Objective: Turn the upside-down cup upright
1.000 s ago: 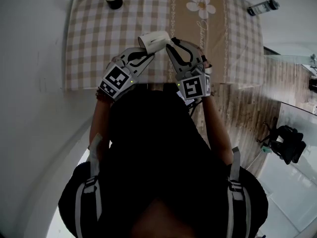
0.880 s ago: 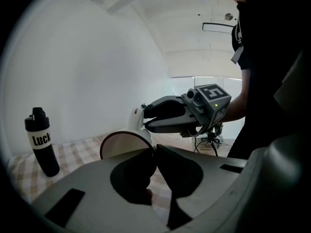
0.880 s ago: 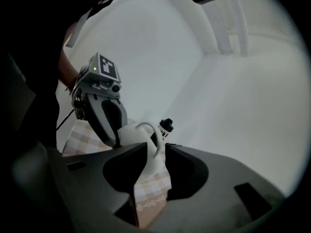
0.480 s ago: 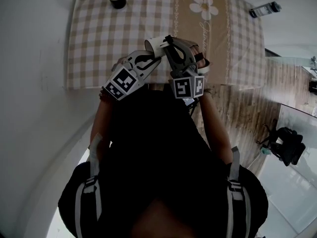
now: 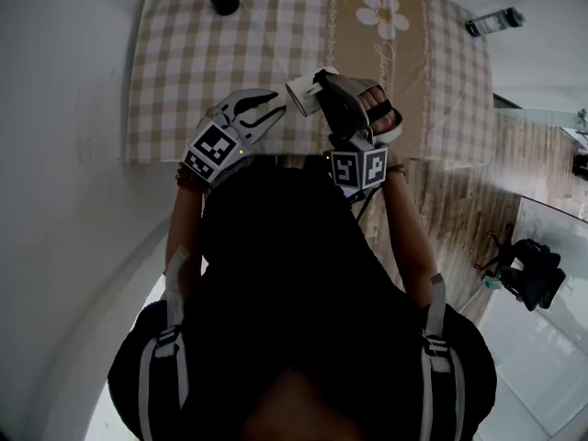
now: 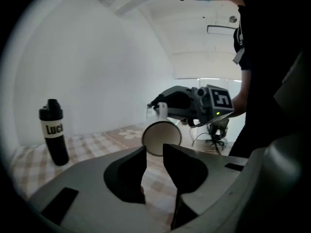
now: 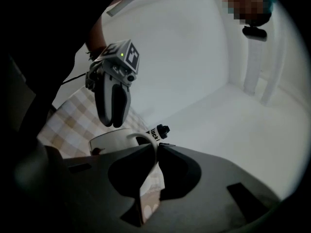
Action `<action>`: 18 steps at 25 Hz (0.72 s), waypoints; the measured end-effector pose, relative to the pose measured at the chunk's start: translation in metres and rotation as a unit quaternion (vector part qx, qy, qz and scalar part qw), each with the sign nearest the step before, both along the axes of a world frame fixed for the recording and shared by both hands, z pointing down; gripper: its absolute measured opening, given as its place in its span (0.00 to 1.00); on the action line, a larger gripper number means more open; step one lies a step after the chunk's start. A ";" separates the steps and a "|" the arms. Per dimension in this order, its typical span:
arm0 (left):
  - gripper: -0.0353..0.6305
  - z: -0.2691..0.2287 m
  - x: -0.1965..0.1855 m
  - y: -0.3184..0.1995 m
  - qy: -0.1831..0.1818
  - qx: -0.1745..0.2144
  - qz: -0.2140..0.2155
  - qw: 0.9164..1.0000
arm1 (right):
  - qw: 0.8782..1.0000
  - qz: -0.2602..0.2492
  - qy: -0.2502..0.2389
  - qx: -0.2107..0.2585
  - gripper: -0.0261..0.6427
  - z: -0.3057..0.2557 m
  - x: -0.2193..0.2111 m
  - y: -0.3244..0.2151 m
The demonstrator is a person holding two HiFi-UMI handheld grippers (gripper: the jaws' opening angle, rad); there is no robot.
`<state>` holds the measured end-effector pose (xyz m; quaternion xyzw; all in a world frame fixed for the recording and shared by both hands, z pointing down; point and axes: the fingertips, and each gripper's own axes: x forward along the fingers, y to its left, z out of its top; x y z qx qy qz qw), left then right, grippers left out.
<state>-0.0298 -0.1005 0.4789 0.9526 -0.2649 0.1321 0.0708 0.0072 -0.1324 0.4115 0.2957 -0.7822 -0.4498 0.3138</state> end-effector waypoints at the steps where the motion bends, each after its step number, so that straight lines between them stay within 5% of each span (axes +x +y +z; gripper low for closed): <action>1: 0.23 0.004 -0.009 -0.009 -0.014 0.006 -0.026 1.000 | 1.000 0.001 -0.001 0.001 0.08 -0.001 0.002 0.000; 4: 0.23 0.012 -0.018 -0.027 -0.043 0.018 -0.069 0.997 | 1.000 -0.003 -0.006 -0.001 0.08 -0.005 0.001 0.004; 9: 0.13 0.009 0.001 -0.024 -0.041 0.022 -0.047 0.998 | 1.000 -0.012 0.004 0.014 0.08 -0.008 -0.008 0.011; 13: 0.20 -0.001 0.003 -0.017 0.003 0.011 -0.031 0.999 | 1.000 -0.010 0.004 0.014 0.08 -0.010 -0.004 0.011; 18: 0.23 -0.002 0.010 -0.018 -0.003 0.019 -0.025 0.999 | 0.999 -0.037 0.003 0.017 0.09 -0.010 -0.017 0.031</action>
